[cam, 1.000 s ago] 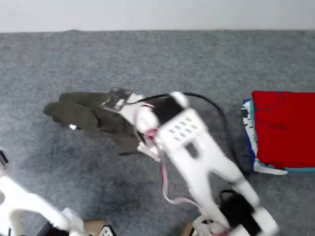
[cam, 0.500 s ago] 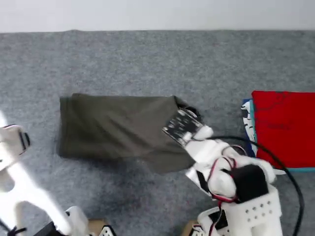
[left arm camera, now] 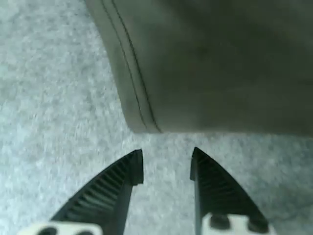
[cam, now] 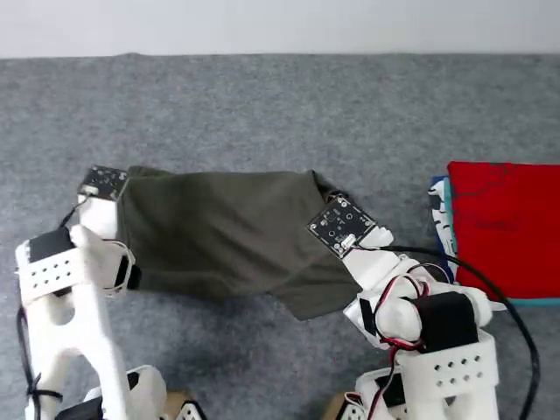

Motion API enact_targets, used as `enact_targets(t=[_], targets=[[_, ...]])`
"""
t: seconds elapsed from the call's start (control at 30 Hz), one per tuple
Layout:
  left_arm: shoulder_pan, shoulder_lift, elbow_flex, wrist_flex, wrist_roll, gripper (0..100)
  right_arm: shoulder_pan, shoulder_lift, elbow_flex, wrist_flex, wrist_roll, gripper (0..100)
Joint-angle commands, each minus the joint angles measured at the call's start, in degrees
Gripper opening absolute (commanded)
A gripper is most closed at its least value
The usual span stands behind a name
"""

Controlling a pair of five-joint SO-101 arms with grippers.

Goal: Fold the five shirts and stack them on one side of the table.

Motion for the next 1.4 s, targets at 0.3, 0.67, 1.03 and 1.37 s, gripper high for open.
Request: enact_targets(t=[0.3,0.67,1.03,1.37], targets=[[2.90,19.25,-9.27,-12.92,-0.70,17,1.01,5.85,2.55,-5.58,0.44,0.9],[7.91,56.35,-53.49,0.70,6.15,17,1.01,16.48,-6.51,-5.85,0.26,0.9],[18.46,77.36,-102.29,21.54,12.13,17,1.10,19.03,-8.44,-5.76,0.26,0.9],[14.68,68.84,-100.53,25.93,10.90,17,1.10,19.12,-8.44,-6.11,0.26,0.9]])
